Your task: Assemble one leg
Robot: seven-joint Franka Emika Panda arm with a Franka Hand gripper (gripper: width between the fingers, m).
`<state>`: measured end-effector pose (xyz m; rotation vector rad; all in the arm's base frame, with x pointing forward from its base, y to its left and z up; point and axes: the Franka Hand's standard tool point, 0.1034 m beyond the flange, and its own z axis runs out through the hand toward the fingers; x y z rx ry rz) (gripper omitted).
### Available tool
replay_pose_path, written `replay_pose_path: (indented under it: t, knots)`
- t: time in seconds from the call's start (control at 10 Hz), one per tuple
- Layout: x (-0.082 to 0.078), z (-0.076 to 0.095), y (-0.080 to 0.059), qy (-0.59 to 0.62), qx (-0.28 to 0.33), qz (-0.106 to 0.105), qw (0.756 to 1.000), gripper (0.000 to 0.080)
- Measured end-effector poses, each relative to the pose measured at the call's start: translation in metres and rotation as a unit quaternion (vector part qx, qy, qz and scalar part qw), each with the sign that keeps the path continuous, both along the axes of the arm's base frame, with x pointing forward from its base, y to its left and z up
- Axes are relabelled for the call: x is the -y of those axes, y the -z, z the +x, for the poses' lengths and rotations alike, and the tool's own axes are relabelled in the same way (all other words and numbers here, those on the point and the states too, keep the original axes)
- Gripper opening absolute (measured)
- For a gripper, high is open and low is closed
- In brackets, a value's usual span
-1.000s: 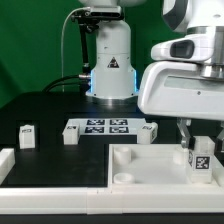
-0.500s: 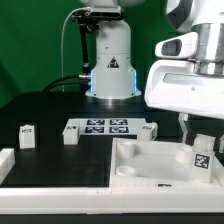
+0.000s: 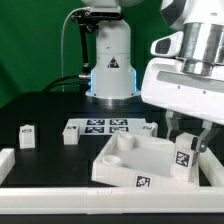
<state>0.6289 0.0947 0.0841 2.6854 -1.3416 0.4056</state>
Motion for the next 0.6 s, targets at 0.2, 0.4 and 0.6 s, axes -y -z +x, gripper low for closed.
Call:
replay_pose_path:
  t: [0.2,0.4,0.6]
  knots:
    - [0.0,0.0,0.0,0.0,0.0,0.0,1.0,0.0605]
    - [0.0001,0.0,0.0,0.0,0.0,0.0,1.0,0.064]
    - [0.0001,0.0,0.0,0.0,0.0,0.0,1.0,0.0648]
